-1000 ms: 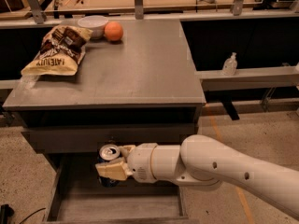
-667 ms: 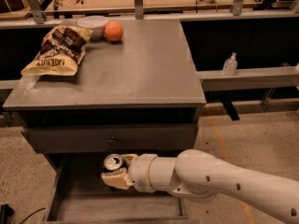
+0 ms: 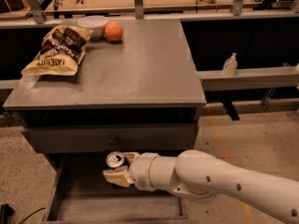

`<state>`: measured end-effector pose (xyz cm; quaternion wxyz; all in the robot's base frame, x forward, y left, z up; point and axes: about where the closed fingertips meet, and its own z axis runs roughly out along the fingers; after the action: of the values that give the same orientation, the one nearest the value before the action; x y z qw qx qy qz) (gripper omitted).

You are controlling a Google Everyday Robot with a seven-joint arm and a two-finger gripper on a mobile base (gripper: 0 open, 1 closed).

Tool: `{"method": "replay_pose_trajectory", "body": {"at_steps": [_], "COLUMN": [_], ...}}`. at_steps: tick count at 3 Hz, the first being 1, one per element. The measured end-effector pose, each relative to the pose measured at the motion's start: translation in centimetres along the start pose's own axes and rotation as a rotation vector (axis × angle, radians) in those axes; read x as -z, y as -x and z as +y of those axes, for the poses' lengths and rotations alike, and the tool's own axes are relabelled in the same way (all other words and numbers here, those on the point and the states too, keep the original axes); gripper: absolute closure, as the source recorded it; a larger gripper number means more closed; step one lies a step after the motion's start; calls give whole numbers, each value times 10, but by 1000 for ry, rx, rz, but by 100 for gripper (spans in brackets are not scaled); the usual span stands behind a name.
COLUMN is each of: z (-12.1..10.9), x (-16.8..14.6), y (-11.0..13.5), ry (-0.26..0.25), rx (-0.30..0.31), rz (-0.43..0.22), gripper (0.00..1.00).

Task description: Place pepsi can into middle drawer

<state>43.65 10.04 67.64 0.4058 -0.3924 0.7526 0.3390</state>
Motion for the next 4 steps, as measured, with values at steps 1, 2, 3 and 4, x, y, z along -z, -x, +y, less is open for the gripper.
{"method": "replay_pose_trajectory", "body": {"at_steps": [1,2,3,4], "z": [-5,-13,-14,-12], "x": [-14,-33,-50,-63], "y": [-17,-38,-64,-98], "ry": [-7,-13,1,-14], "rx": [26,40,17,-18], "rz": [10,27,41,35], "gripper": [100,100,100,82]}}
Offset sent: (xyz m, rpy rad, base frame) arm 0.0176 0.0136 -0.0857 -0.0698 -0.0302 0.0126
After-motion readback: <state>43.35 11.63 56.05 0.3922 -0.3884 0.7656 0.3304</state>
